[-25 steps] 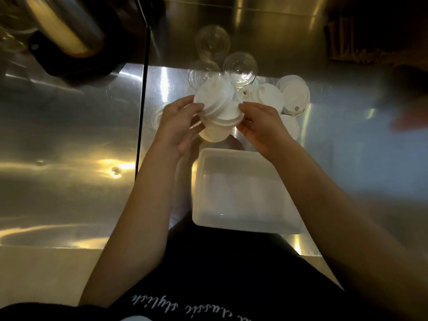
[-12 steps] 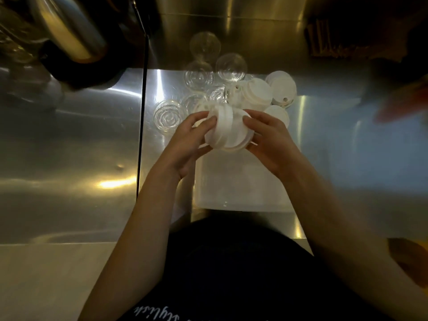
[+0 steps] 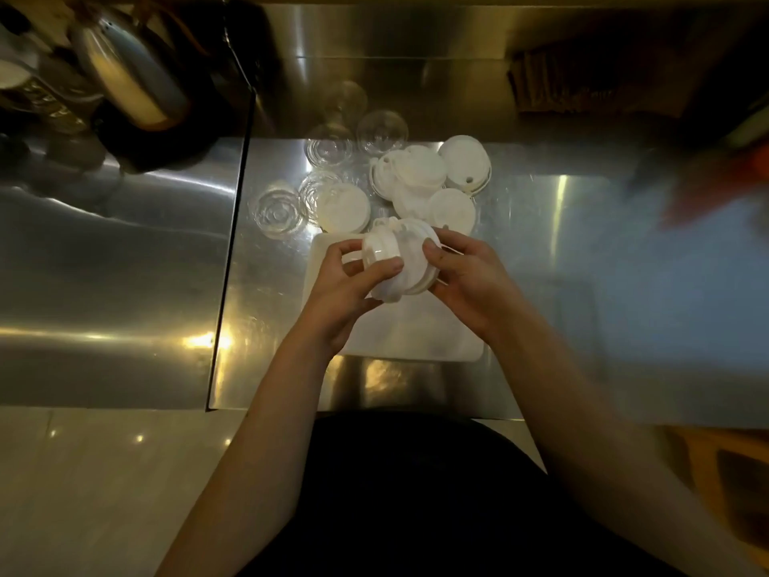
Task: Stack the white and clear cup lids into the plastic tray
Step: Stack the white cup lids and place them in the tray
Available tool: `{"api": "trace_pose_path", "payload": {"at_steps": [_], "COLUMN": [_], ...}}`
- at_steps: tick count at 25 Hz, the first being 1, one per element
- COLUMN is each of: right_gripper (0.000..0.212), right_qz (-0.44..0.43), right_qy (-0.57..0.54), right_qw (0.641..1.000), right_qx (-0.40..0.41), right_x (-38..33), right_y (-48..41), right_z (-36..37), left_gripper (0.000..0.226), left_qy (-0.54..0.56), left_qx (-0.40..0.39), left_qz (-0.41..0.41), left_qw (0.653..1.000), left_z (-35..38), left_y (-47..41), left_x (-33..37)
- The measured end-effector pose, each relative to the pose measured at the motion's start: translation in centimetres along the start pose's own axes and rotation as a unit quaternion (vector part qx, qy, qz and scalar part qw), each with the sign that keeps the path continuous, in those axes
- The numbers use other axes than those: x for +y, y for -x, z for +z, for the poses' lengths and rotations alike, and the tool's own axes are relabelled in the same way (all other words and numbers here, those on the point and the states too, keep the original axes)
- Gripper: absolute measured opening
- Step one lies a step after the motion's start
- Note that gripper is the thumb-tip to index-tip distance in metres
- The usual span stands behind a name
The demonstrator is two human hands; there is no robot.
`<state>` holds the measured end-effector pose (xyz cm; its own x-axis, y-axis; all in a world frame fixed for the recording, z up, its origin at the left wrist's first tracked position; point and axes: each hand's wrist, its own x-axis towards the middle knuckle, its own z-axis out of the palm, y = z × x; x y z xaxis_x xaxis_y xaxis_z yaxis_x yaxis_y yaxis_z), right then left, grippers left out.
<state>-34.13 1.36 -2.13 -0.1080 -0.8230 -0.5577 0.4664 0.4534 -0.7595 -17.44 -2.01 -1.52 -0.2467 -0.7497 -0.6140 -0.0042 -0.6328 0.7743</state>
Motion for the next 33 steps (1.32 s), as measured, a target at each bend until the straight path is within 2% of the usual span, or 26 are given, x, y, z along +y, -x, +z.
{"api": "trace_pose_path", "payload": {"at_steps": [6, 13, 19, 26, 33], "right_gripper": [0.031, 0.033, 0.036, 0.022, 0.019], "right_qz": [0.010, -0.052, -0.091, -0.103, -0.119], "right_qy": [-0.010, 0.035, 0.011, 0.020, 0.063], "right_qw": [0.999, 0.996, 0.993, 0.992, 0.989], "right_qx": [-0.041, -0.066, -0.073, -0.070, -0.066], "right_x": [0.1, 0.3, 1.0, 2.2, 2.4], "right_y": [2.1, 3.1, 3.0, 2.9, 2.9], "right_z": [-1.6, 0.0, 3.1, 5.5, 6.5], "left_gripper": [0.074, 0.060, 0.054, 0.071, 0.064], "left_qy": [0.047, 0.102, 0.104, 0.124, 0.131], "left_qx": [-0.018, -0.049, -0.071, -0.075, -0.073], "left_qz": [0.011, 0.015, 0.028, 0.040, 0.054], "left_qw": [0.999, 0.993, 0.992, 0.989, 0.987], "left_z": [1.2, 0.0, -1.8, -3.8, -4.6], "left_y": [1.9, 2.2, 1.9, 2.1, 2.0], "left_x": [-2.2, -1.9, -0.6, -0.5, -0.8]}}
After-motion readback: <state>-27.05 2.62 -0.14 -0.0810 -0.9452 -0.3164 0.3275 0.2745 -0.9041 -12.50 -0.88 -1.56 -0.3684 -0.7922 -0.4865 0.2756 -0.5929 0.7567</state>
